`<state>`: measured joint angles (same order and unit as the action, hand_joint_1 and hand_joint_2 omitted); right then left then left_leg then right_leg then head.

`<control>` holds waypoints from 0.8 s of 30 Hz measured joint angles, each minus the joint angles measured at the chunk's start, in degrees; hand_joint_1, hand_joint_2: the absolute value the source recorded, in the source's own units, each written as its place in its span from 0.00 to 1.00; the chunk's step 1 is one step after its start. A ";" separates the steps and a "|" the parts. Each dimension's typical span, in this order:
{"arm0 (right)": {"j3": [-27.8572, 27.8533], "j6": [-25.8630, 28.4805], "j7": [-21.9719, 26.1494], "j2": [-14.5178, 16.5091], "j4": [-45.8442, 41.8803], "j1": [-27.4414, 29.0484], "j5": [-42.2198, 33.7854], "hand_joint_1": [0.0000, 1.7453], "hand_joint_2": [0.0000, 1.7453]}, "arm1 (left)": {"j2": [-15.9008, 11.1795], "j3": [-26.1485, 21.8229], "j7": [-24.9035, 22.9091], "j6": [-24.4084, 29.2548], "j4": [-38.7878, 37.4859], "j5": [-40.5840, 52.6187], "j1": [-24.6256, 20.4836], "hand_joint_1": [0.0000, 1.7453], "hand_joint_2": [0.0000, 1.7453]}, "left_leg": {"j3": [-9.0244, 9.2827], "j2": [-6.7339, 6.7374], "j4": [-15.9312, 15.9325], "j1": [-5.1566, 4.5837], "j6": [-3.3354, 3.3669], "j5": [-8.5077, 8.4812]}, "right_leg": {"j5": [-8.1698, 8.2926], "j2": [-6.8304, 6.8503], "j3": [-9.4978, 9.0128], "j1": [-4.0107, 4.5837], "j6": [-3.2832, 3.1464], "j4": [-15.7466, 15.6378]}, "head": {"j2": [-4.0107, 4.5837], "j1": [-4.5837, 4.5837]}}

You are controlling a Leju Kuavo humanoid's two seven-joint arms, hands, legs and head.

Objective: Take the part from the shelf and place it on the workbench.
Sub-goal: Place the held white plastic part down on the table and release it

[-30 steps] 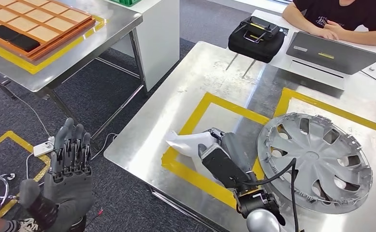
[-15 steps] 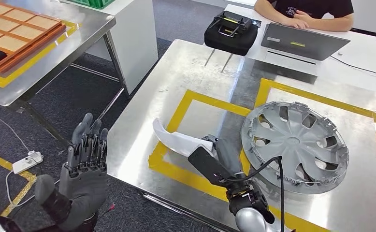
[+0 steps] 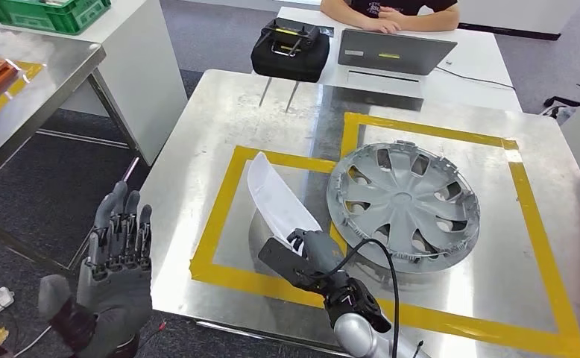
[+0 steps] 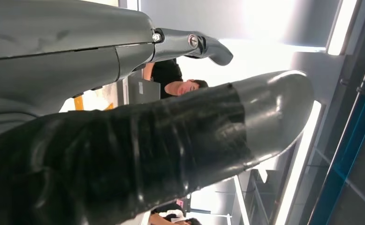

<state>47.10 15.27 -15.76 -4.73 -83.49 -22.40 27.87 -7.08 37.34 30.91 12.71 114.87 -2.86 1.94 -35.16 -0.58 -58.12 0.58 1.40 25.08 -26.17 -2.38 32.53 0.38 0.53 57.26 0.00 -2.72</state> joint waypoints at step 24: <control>0.98 2.32 10.93 3.55 6.89 -0.60 -14.74 0.00 1.00 | 0.79 -0.01 0.57 -0.79 -1.30 -1.27 -0.70 0.00 0.00 | 0.47 -0.05 0.07 -0.60 1.17 0.10 | 0.15 0.09 -0.80 -0.44 1.06 -0.89 | 0.00 2.18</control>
<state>48.08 17.59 -4.83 -1.17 -76.60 -23.00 13.14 -6.29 37.33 31.49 11.92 113.57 -4.13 1.24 -34.69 -0.63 -58.05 -0.02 2.57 25.18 -26.02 -2.30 31.73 -0.06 1.59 56.37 0.00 -0.54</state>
